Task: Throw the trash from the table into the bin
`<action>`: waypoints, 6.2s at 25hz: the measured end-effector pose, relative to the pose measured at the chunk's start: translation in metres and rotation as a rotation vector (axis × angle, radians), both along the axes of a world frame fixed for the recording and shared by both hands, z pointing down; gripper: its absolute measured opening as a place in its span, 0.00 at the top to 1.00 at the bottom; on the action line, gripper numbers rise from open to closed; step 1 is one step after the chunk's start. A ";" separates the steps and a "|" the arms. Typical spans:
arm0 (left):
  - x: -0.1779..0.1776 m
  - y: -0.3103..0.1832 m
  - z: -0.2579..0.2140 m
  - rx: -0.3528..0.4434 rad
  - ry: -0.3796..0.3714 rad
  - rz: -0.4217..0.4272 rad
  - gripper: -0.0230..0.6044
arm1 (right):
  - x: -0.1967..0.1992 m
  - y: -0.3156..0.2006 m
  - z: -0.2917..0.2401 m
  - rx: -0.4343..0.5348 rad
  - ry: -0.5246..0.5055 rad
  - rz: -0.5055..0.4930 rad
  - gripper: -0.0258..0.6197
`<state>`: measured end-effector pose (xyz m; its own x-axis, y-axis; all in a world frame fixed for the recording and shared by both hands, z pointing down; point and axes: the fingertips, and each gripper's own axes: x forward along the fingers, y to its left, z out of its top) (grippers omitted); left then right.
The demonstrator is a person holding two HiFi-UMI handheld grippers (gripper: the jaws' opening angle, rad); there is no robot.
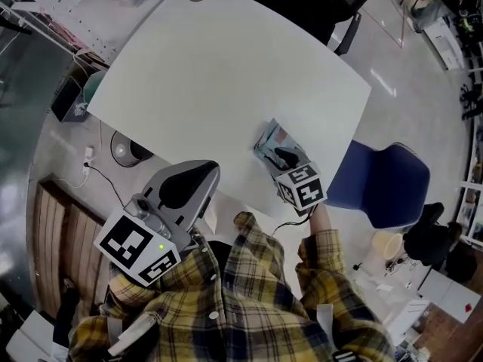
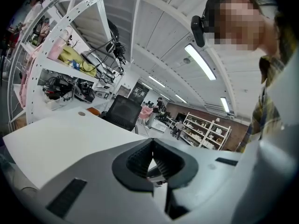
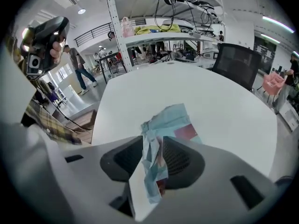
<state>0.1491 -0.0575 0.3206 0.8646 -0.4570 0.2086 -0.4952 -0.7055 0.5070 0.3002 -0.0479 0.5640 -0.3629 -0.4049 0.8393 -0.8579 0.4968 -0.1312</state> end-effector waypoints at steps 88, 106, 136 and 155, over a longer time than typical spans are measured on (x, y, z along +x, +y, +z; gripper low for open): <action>-0.473 0.014 0.037 -0.027 0.024 -0.605 0.95 | -0.521 -0.110 -0.108 0.216 -0.249 -0.385 0.96; -0.531 -0.010 0.146 -0.139 0.045 -0.790 0.95 | -0.611 -0.127 0.059 -0.015 -0.183 -0.497 0.96; -0.507 -0.024 0.481 -0.274 0.042 -0.875 0.95 | -0.612 -0.127 0.489 -0.212 -0.055 -0.427 0.96; -0.503 -0.030 0.442 -0.307 0.026 -0.902 0.95 | -0.589 -0.115 0.480 -0.350 -0.006 -0.425 0.96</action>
<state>-0.3540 -0.0873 0.7625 0.2185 -0.8825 0.4164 -0.7739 0.1032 0.6249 -0.2885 -0.1627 1.0442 -0.4384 0.0810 0.8951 -0.5903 0.7251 -0.3547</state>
